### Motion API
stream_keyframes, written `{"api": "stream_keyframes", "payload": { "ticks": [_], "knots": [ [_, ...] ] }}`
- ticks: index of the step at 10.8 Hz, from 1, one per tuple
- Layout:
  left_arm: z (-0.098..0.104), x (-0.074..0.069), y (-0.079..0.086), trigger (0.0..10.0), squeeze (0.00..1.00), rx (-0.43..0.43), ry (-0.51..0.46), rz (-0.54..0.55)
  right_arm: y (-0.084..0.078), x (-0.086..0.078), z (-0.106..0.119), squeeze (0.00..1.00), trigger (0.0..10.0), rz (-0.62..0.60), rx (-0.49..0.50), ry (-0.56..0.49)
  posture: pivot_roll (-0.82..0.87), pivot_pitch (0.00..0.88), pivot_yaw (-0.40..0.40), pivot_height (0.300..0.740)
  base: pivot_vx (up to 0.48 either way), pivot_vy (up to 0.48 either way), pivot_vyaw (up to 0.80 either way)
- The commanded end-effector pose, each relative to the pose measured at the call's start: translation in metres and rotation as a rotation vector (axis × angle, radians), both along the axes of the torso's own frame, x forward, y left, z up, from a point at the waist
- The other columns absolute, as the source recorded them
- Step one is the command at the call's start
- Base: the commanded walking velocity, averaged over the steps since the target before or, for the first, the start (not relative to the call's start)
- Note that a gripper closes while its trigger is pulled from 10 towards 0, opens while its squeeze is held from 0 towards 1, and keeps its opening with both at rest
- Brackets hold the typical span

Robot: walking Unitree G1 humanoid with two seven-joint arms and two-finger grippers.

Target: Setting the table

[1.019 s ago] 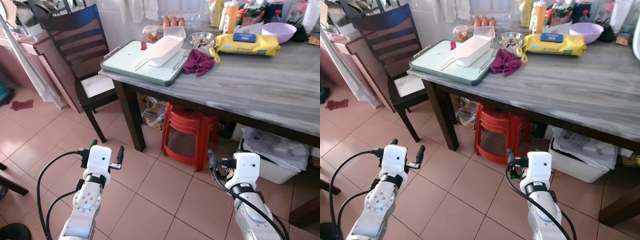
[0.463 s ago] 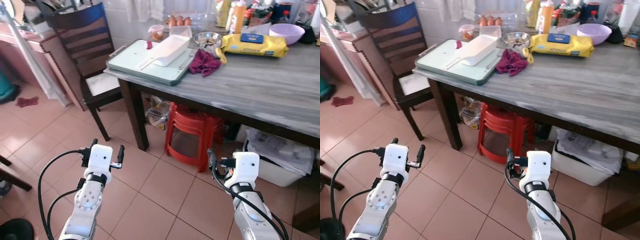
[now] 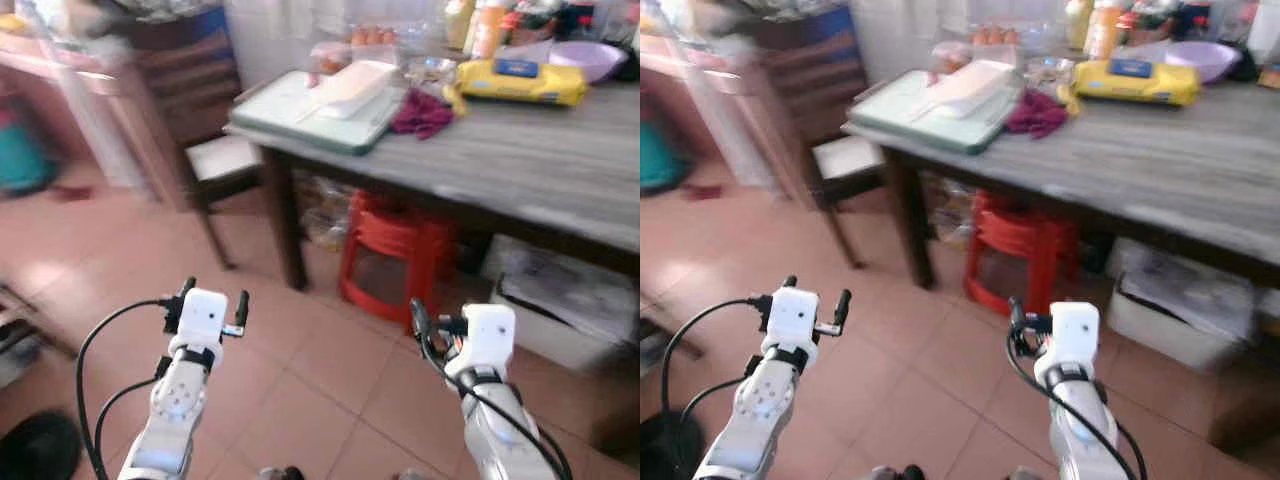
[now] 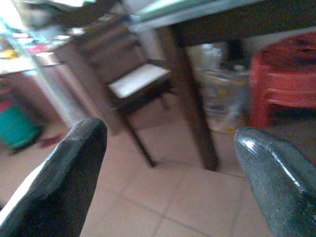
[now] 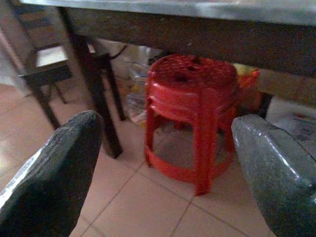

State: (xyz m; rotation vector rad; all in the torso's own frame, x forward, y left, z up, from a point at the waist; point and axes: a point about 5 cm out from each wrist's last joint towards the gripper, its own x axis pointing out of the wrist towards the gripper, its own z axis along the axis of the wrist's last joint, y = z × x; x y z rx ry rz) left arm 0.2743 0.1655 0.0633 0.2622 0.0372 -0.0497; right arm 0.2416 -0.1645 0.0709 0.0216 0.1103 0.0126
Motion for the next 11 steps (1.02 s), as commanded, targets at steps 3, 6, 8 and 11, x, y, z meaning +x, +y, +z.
{"api": "stream_keyframes", "payload": {
  "ticks": [3,6,8,11],
  "knots": [
    [-0.005,-0.0042,0.0047,10.0,0.0,0.013,0.024,0.012,-0.0009,0.0018,-0.0001,0.0,10.0,-0.008,0.006,0.006,-0.09,0.059,0.123,0.74,-0.296,0.0,0.0],
    [-0.0041,-0.0053,0.0044,10.0,0.0,0.021,0.008,0.004,-0.0016,0.002,-0.0003,0.0,10.0,-0.017,0.011,0.006,-0.09,0.059,0.125,0.74,-0.097,0.0,0.0],
    [-0.0036,-0.004,0.0029,10.0,0.0,-0.037,0.018,-0.05,-0.0019,0.0015,-0.0005,0.0,10.0,-0.026,0.015,0.01,-0.09,0.062,0.122,0.74,0.0,0.0,0.0],
    [0.0013,-0.0025,-0.0031,10.0,0.0,-0.109,0.013,-0.112,-0.0028,0.0017,-0.0004,0.0,10.0,-0.032,0.015,0.013,-0.09,0.061,0.123,0.74,0.0,0.0,0.0]
  ]
}}
